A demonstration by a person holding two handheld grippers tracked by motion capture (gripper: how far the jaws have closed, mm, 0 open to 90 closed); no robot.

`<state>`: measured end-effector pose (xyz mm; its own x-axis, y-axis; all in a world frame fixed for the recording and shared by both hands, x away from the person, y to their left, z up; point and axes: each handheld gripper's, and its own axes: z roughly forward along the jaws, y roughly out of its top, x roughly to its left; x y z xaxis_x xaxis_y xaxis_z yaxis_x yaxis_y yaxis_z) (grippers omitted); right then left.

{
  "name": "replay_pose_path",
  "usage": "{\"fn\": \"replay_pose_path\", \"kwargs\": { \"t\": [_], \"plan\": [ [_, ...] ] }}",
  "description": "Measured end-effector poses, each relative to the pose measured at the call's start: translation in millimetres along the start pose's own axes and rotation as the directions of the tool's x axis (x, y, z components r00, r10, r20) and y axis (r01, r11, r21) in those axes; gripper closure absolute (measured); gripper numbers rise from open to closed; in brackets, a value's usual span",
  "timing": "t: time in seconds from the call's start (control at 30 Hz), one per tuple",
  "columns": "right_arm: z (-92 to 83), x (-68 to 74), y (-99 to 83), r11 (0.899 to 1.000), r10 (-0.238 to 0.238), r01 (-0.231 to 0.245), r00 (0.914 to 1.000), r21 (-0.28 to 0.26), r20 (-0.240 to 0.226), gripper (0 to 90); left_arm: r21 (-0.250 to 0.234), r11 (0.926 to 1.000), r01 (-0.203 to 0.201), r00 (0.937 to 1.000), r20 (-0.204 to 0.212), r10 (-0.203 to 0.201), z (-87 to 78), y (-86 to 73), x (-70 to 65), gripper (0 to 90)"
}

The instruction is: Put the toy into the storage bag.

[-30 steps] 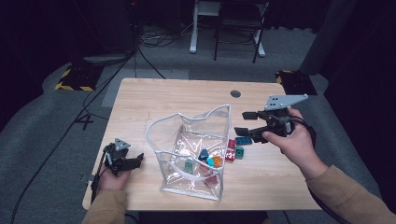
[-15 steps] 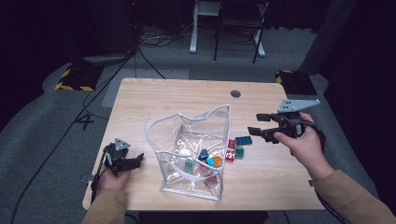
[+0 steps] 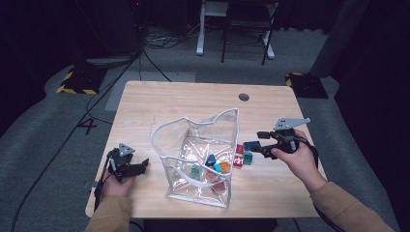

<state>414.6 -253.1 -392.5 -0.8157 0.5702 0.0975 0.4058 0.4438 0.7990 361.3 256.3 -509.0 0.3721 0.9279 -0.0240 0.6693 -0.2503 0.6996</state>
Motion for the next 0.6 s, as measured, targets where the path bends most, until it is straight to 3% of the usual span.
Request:
{"fn": "replay_pose_path", "kwargs": {
  "t": [0.6],
  "plan": [
    [48.4,-21.4,-51.6,0.996,0.029,-0.035,0.9975,0.086,0.065,35.2,0.000,1.0000,0.000,1.0000,0.000,0.000,0.0,0.0,0.0,22.3]
  ]
}}
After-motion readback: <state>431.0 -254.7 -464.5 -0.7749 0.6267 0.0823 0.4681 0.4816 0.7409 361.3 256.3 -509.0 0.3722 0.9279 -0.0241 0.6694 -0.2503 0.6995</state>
